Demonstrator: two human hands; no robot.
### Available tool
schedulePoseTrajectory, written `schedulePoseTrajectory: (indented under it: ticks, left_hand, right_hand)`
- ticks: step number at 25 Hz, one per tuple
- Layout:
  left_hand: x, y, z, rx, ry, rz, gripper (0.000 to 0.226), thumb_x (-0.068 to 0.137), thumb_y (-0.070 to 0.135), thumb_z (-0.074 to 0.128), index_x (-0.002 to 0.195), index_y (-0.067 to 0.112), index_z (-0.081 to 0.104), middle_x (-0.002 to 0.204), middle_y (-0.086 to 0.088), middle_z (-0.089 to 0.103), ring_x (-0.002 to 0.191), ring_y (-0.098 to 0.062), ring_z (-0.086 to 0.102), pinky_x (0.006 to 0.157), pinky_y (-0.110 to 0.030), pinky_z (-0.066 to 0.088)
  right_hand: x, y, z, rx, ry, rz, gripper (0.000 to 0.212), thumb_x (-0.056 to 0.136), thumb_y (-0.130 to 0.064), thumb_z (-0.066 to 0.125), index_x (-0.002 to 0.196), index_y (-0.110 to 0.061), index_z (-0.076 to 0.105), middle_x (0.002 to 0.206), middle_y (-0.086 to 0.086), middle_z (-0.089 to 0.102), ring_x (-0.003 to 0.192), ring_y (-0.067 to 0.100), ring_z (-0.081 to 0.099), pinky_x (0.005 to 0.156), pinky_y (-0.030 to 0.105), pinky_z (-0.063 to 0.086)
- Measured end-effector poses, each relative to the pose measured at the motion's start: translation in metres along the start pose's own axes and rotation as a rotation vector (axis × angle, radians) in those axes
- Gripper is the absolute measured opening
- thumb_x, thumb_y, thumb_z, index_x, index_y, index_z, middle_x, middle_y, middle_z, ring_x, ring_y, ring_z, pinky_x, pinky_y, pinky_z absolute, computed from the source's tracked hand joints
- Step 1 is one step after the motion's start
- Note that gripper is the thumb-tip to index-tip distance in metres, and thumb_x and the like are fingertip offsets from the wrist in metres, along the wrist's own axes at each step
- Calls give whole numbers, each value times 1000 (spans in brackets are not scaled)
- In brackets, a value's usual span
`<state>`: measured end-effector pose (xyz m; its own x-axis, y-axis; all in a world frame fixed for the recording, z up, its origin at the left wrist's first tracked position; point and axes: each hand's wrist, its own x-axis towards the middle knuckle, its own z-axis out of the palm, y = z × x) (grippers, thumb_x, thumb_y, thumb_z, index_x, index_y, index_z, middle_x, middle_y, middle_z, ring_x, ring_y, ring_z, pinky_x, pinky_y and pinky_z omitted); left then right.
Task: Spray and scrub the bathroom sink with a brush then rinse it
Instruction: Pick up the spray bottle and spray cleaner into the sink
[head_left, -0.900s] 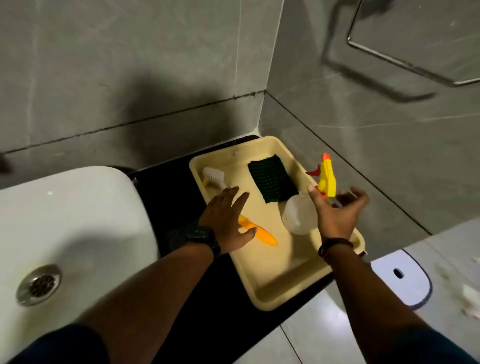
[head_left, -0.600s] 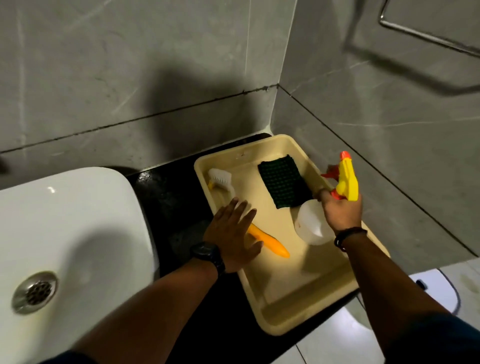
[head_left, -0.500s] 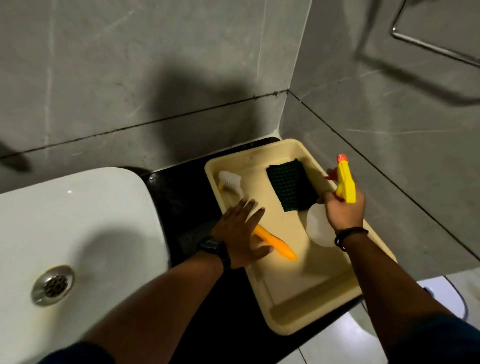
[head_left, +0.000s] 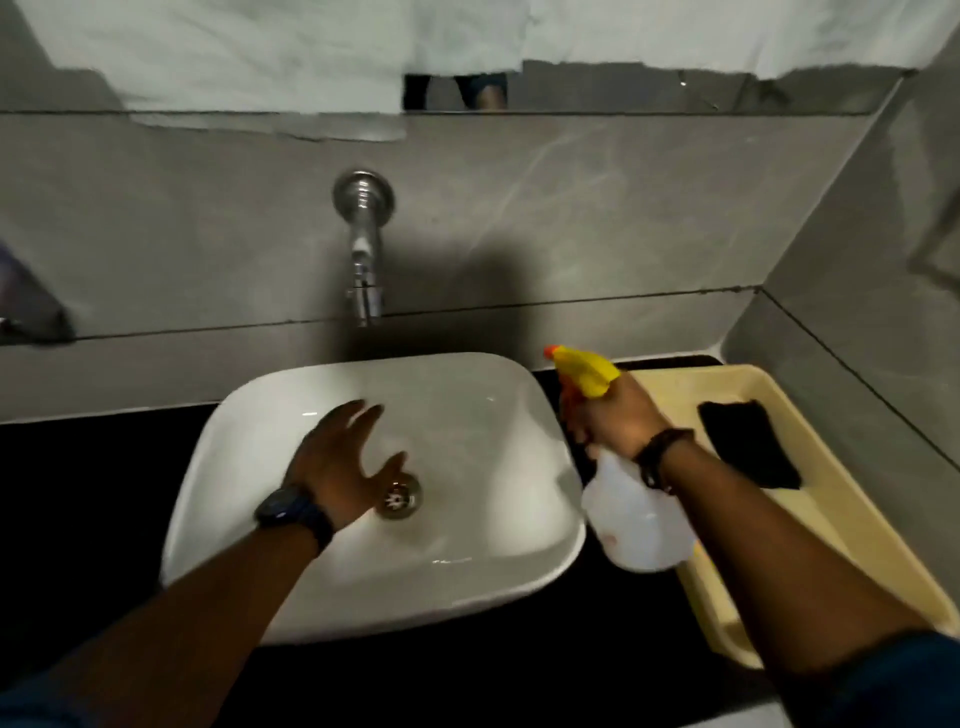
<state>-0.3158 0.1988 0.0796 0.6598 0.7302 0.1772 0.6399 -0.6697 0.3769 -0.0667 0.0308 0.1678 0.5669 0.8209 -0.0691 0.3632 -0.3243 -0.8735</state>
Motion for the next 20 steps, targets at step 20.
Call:
schedulePoseTrajectory:
  ticks: [20]
  left_hand:
    - [-75,-130,-4,250,-101,-126,94,80,65,39,146,9,2,158,-14,3,145,-27,-3,117,-41,-2]
  right_hand:
    - [-60,-25,134,-509,-163,415,20,69,-9,48,68,-7,68,40,5,58,30,22,51,40,25,44]
